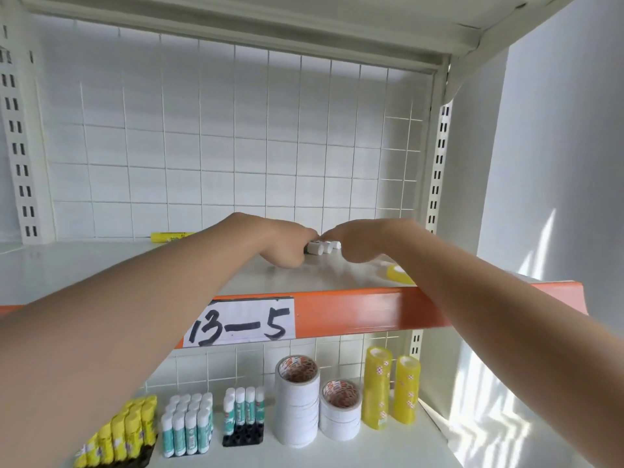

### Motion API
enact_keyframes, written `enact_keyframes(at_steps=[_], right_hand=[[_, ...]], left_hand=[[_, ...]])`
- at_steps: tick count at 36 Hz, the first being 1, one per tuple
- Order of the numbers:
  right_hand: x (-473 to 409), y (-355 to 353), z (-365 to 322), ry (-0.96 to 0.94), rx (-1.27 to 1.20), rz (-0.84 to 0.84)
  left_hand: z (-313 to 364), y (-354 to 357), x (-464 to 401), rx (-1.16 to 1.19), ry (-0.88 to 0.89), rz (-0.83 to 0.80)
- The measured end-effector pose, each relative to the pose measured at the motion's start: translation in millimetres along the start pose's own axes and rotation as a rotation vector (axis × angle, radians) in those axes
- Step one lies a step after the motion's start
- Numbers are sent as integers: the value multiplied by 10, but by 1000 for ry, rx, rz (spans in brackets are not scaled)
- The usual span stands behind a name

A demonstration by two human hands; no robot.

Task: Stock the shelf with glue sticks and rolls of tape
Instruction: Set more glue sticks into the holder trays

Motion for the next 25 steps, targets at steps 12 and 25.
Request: enact_keyframes(at_steps=[12, 25], right_hand=[[-26, -180, 26, -2, -89, 171], [-160, -79, 135, -7, -153, 199]], left_hand=[[-54, 39, -101, 16, 9, 59], [-81, -18, -51, -116, -37, 91]])
Point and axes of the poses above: each hand's wrist, its own x-axis away from the middle knuckle, its own y-axis out of the palm, z = x × y, the point moved 10 cm from there along -x, towards the middle knuckle, and after that the axes turned 5 degrees about y, right-handed, at the moved point
